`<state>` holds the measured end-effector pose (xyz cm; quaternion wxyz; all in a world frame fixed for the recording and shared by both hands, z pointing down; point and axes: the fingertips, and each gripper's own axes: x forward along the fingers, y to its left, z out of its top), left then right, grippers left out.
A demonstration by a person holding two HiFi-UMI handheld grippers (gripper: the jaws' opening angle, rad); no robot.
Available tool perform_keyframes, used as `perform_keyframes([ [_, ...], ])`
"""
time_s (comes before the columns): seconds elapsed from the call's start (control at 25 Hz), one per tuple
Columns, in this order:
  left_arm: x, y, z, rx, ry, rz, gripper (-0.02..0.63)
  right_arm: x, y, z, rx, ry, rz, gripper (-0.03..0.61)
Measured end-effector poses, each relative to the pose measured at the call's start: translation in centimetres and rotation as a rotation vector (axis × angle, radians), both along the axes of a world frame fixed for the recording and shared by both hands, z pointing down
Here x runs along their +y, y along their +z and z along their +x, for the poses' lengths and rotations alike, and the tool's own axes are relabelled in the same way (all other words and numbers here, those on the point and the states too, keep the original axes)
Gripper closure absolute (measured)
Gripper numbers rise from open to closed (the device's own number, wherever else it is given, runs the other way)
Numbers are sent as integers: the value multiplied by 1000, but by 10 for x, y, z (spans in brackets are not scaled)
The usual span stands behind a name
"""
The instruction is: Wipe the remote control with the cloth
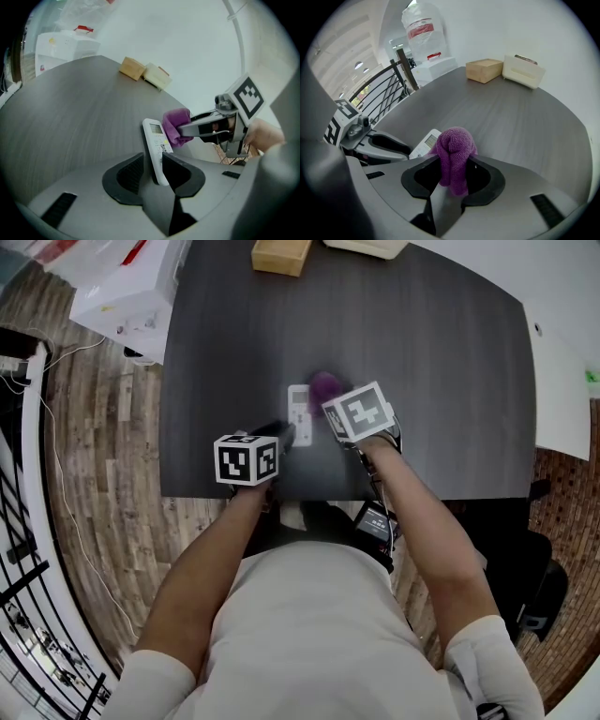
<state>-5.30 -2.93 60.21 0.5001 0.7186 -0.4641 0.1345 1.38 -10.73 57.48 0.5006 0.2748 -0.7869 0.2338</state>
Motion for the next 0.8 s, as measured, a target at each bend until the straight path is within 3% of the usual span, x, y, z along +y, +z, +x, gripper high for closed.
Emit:
perform_keyframes([
  [0.24,-2,-2,3,24,19,9,488,0,-10,16,-9,46,27,446],
  [0.56,-12,-23,-19,85,-12,83,489,31,-27,-18,-104,-24,22,446],
  [0.68,-35,-25,-47,50,-22,100,489,50,-24,-28,-119,-55,-13,446],
  [0.8,-65,-29,-55,-29,80,124,489,63,-17,-32,-116,-60,-43,446],
])
